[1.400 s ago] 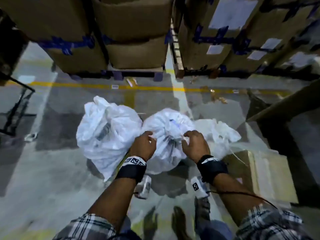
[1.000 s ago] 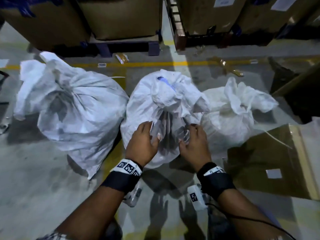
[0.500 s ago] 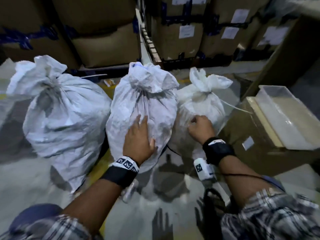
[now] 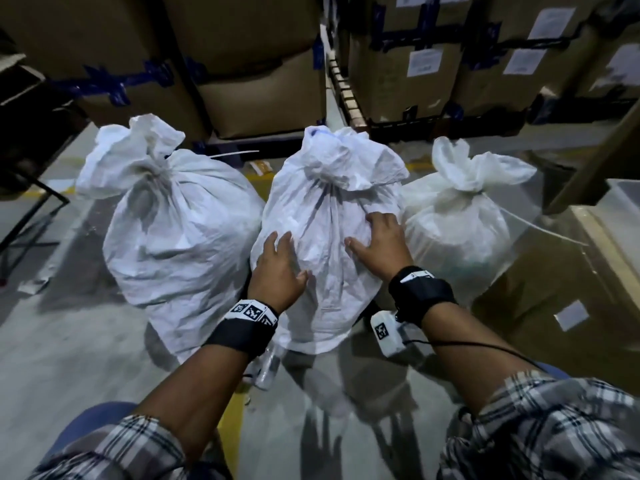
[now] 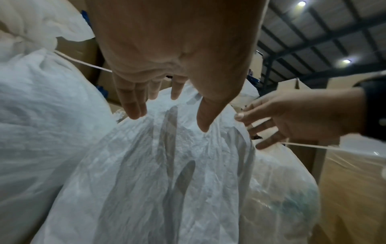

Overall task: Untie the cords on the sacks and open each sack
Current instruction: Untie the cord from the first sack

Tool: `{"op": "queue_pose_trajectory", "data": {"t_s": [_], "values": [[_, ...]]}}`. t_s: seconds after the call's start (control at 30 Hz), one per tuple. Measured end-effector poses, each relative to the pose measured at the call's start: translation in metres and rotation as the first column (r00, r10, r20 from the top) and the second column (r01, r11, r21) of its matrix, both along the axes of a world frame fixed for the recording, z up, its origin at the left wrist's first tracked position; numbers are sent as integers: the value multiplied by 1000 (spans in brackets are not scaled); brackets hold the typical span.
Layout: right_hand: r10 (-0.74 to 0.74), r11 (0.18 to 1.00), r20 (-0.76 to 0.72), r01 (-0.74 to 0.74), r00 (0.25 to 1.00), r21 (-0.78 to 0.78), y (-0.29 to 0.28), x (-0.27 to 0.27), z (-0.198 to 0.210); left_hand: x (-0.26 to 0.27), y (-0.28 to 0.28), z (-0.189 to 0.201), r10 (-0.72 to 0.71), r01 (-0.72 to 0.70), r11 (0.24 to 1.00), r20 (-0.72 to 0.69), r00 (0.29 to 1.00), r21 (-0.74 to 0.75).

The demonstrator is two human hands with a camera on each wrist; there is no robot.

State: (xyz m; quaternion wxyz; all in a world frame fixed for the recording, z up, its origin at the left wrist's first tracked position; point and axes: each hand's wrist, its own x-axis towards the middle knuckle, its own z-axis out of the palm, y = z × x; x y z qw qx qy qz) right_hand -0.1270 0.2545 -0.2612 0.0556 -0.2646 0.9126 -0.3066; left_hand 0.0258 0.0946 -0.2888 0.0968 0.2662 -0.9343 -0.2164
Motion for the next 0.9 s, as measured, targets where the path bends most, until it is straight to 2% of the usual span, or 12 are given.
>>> {"op": "queue_pose_trajectory", "data": {"t_s": [0.1,0.23,0.37,0.5,0.57,0.67,0.73,0.83,0.9], "values": [[-40,999,-18,41,999,19,-18,-5,-9,-11,-14,-5,3,-2,999,-37,999,46],[-69,996,-26,67,997,-51,-27,-10,-12,-16,-20,-6,77,-70,994,-81,994,79],[2,992,-12,-4,1000,-130,-19,-10,-10,-21,-22,3,98,-95,995,-141,985,29],[63,980,-39,-70,997,-189,-4,-1,-1,-12,-18,15,158,-152,987,-125,979,53],[93,969,-59,-104,994,-225,7,8,7,1,-13,22,143,-139,989,-116,983,43],[155,961,-55,-164,986,-221,28,25,18,25,-6,34,69,-69,998,-10,998,6],[221,959,-43,-225,974,-170,44,42,22,45,-3,45,-2,3,1000,125,992,-12],[313,945,-26,-314,949,-92,63,71,30,76,-3,68,-224,231,973,352,909,23],[357,934,-9,-357,934,-27,72,88,32,93,-1,84,-308,271,951,427,850,145]]}}
